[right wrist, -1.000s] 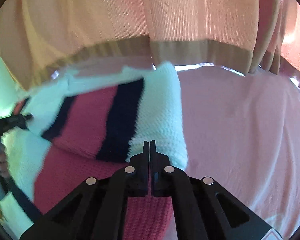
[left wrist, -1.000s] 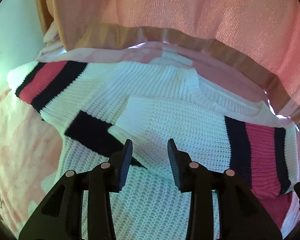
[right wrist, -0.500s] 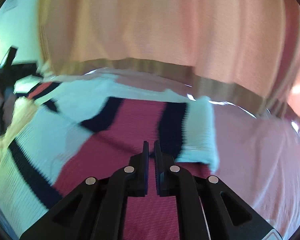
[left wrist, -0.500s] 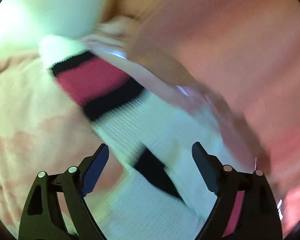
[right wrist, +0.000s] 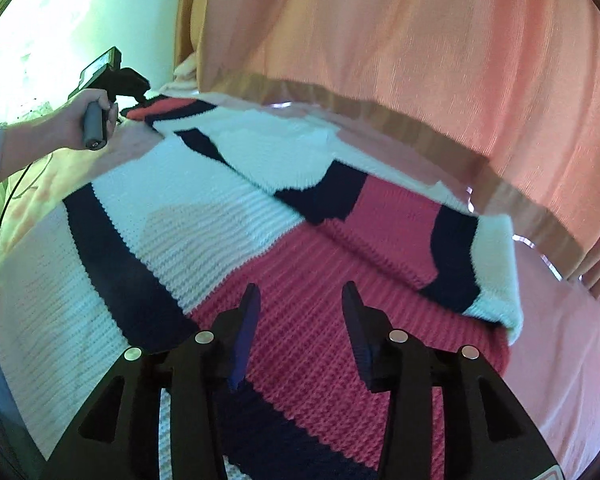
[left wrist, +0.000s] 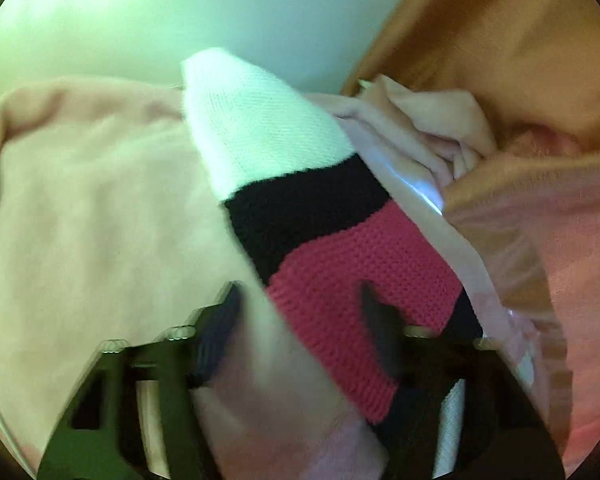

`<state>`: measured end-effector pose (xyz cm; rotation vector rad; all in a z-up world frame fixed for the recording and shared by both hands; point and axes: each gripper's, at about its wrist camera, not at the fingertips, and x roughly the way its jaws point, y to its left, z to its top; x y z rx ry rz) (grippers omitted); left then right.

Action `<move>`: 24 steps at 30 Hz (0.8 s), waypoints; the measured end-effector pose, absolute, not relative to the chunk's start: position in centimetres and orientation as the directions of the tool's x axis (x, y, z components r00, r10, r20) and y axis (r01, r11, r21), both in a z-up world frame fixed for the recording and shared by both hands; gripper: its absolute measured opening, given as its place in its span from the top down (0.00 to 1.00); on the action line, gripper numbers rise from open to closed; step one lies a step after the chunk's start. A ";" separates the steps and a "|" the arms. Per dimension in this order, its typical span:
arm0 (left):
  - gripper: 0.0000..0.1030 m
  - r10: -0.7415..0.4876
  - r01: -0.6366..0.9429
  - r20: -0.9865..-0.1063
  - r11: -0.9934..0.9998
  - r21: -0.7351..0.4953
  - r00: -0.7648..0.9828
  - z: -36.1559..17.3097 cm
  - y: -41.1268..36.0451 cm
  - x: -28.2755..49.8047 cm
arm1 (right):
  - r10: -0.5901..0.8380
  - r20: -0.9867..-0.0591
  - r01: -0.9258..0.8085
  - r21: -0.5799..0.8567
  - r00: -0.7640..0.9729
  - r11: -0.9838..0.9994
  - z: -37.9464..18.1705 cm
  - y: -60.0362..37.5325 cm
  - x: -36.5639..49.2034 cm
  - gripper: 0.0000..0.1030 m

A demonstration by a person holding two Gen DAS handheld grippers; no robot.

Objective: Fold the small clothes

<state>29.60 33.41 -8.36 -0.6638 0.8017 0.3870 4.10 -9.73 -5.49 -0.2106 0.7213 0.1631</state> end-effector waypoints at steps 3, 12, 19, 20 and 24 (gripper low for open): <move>0.94 0.077 -0.541 -0.740 0.733 -0.412 0.668 -7.8 33.5 30.0 | 0.080 -0.684 -0.199 -0.098 0.725 0.975 -5.8 -10.3 4.7 0.57; 0.94 -0.134 -0.036 -0.458 0.939 -0.342 0.879 7.4 13.2 26.1 | 0.075 -0.638 -0.117 -0.023 0.766 0.993 -3.3 -13.2 4.4 0.55; 0.52 -0.397 0.324 -0.687 0.915 -0.242 0.608 1.8 -7.2 20.1 | 0.024 -0.608 -0.095 -0.084 0.793 0.992 -2.0 -14.6 2.2 0.51; 0.43 -0.380 0.305 -0.705 0.922 -0.238 0.599 0.9 -7.6 19.1 | 0.022 -0.610 -0.096 -0.088 0.792 0.992 -1.9 -14.9 1.9 0.50; 0.23 -0.318 0.210 -0.699 0.948 -0.239 0.641 0.8 -4.9 17.1 | 0.001 -0.609 -0.091 -0.117 0.793 0.989 -1.5 -16.2 0.6 0.44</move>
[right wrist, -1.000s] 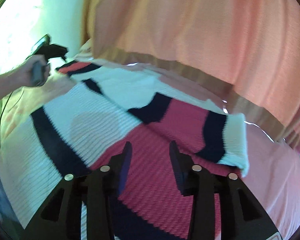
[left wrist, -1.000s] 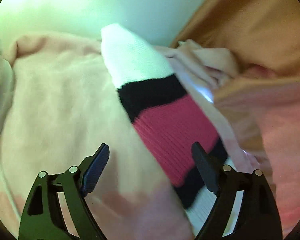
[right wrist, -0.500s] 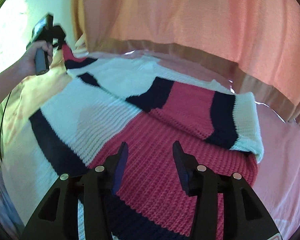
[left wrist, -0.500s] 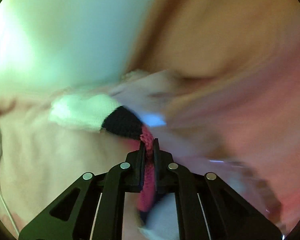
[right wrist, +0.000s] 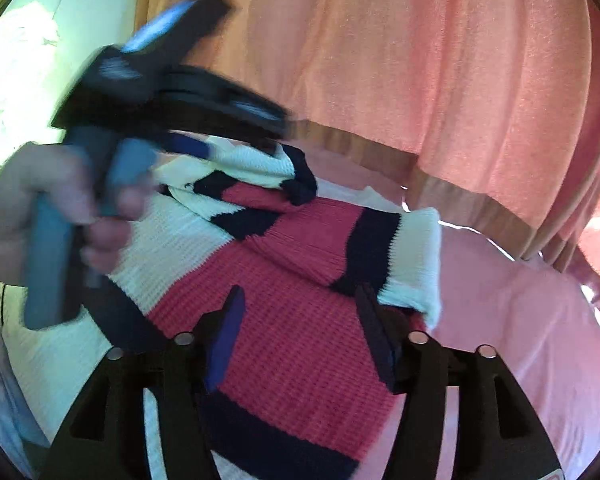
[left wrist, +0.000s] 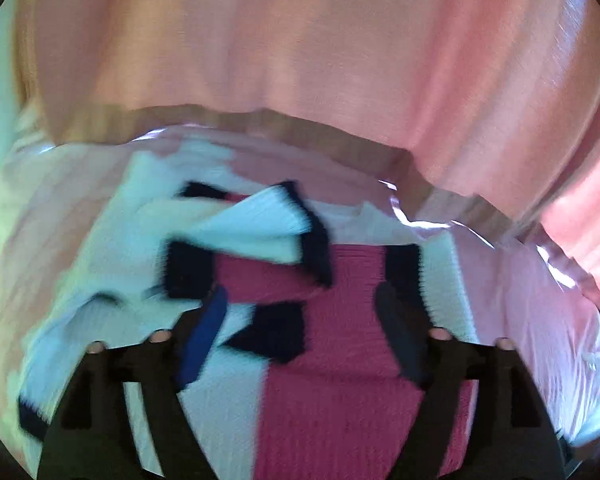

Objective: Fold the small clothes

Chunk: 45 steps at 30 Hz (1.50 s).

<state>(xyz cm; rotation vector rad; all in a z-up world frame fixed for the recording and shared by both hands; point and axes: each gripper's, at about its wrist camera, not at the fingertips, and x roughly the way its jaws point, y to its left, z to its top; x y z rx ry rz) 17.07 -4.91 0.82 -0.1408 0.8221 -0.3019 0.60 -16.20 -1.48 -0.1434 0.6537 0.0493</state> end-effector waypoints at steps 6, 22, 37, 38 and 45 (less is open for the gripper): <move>0.23 -0.201 0.023 -0.725 0.969 -0.248 0.659 0.6 1.9 16.5 | 0.033 -0.627 -0.063 -0.025 0.778 0.998 -0.4 -18.6 2.0 0.40; 0.68 -0.392 -0.270 -0.776 0.779 -0.566 0.495 -7.8 9.9 24.6 | 0.013 -0.683 -0.203 -0.198 0.730 0.959 -3.2 -9.0 20.8 0.33; 0.88 -0.292 -0.359 -0.801 0.776 -0.518 0.523 -8.7 14.3 25.1 | -0.123 -0.725 0.379 0.201 0.678 0.903 -3.2 -26.2 13.8 0.90; 0.87 -0.285 -0.357 -0.803 0.782 -0.511 0.524 -8.7 14.1 25.2 | -0.129 -0.752 0.413 0.203 0.647 0.888 -4.3 -27.4 12.6 0.87; 0.86 -0.266 -0.351 -0.807 0.797 -0.492 0.527 -8.5 13.8 24.8 | -0.017 -0.749 0.379 0.316 0.663 0.870 -4.9 -27.8 10.6 0.41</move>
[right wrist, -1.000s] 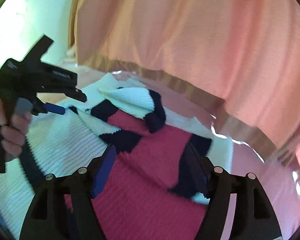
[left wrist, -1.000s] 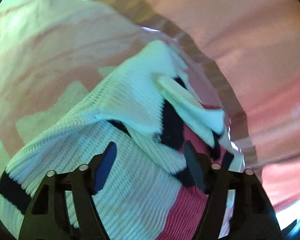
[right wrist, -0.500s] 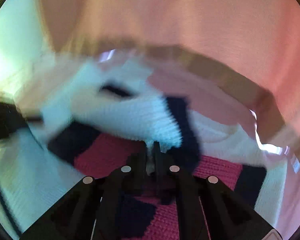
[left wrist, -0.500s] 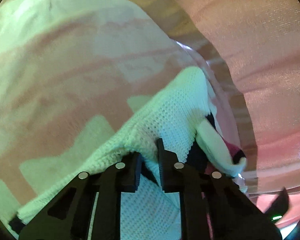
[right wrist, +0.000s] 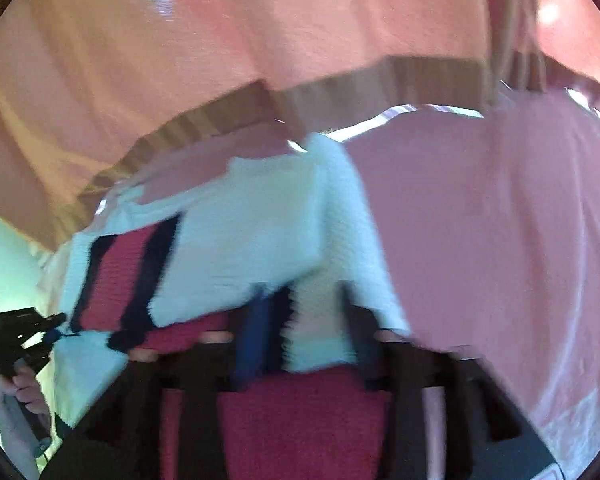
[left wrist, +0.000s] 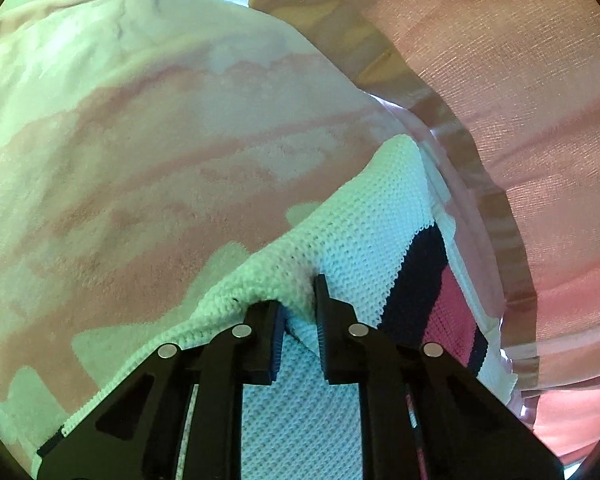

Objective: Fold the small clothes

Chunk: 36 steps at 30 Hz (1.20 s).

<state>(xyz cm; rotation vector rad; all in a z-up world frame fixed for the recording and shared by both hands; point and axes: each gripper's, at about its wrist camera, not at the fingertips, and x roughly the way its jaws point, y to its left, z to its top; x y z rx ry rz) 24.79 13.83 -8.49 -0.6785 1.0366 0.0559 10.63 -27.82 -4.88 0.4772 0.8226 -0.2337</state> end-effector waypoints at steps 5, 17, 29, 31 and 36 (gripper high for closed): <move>0.86 -0.266 -0.354 -0.809 0.796 -0.491 0.525 -8.6 14.0 24.8 | -0.052 -0.802 0.443 0.273 0.595 0.854 -6.0 -27.0 14.0 0.39; 0.90 -0.266 -0.301 -0.780 0.814 -0.497 0.566 -7.2 14.5 24.5 | -0.083 -0.657 0.348 0.284 0.749 0.894 -3.0 -26.1 13.2 0.95; 0.90 -0.213 -0.332 -0.810 0.833 -0.442 0.546 -9.3 15.2 24.7 | -0.005 -0.781 0.312 0.244 0.625 0.918 -9.0 -27.4 14.6 0.96; 0.89 -0.181 -0.317 -0.815 0.858 -0.404 0.550 -9.1 14.5 24.7 | -0.012 -0.779 0.309 0.234 0.627 0.922 -8.0 -27.6 14.1 0.94; 0.84 -0.208 -0.249 -0.811 0.884 -0.395 0.547 -7.3 13.8 23.4 | -0.056 -0.761 0.338 0.220 0.647 0.915 -4.0 -27.5 9.0 0.77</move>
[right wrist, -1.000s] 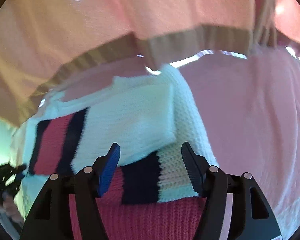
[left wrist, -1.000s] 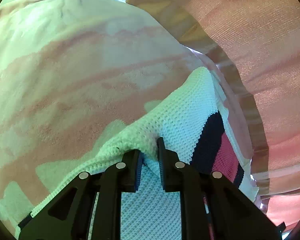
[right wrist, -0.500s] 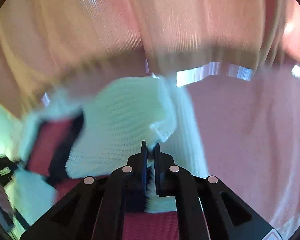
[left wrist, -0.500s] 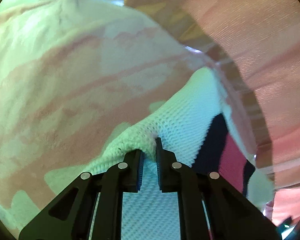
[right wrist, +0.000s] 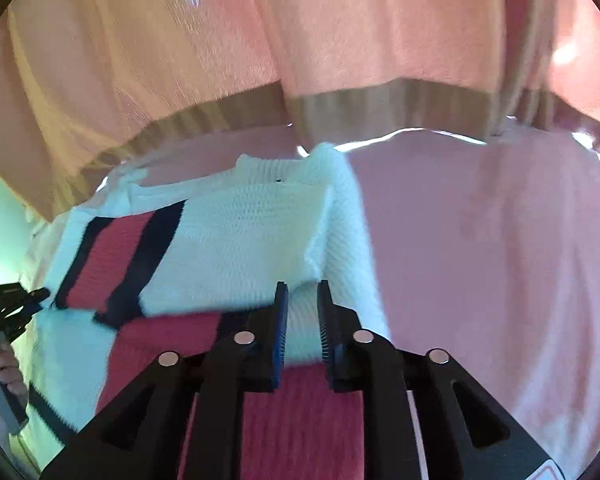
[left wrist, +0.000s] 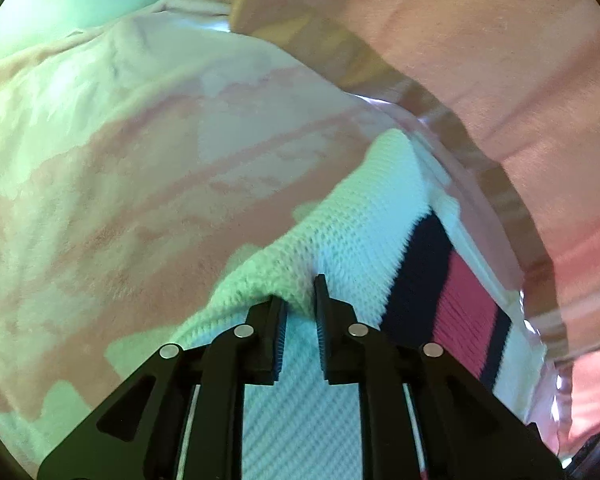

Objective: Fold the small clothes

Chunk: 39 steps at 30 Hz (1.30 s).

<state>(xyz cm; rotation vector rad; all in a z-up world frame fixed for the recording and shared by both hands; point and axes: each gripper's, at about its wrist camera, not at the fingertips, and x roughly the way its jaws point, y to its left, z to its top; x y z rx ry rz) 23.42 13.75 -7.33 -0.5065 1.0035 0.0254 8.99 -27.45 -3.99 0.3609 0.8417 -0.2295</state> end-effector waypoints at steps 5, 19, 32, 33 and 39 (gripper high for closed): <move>0.58 -0.234 -0.189 -0.821 0.906 -0.379 0.521 -5.9 14.4 19.7 | -0.036 -0.780 0.367 0.253 0.625 0.895 -3.7 -26.4 -0.7 0.50; 0.34 -0.228 -0.129 -0.853 0.938 -0.322 0.469 -8.9 18.7 3.3 | 0.161 -0.834 0.264 0.342 0.528 0.902 -8.7 -19.6 -13.8 0.44; 0.93 -0.286 -0.023 -0.825 0.940 -0.340 0.487 -6.1 16.6 -1.4 | 0.082 -0.743 0.203 0.285 0.664 0.937 -2.6 -22.2 -15.4 0.94; 0.93 -0.306 -0.005 -0.821 0.936 -0.352 0.482 -5.6 16.2 -2.3 | 0.065 -0.743 0.208 0.268 0.666 0.941 -1.7 -22.7 -16.3 0.97; 0.93 -0.280 0.049 -0.874 0.957 -0.285 0.397 -6.8 13.4 -7.1 | -0.002 -0.865 0.249 0.142 0.502 0.958 -3.4 -23.3 -20.1 0.96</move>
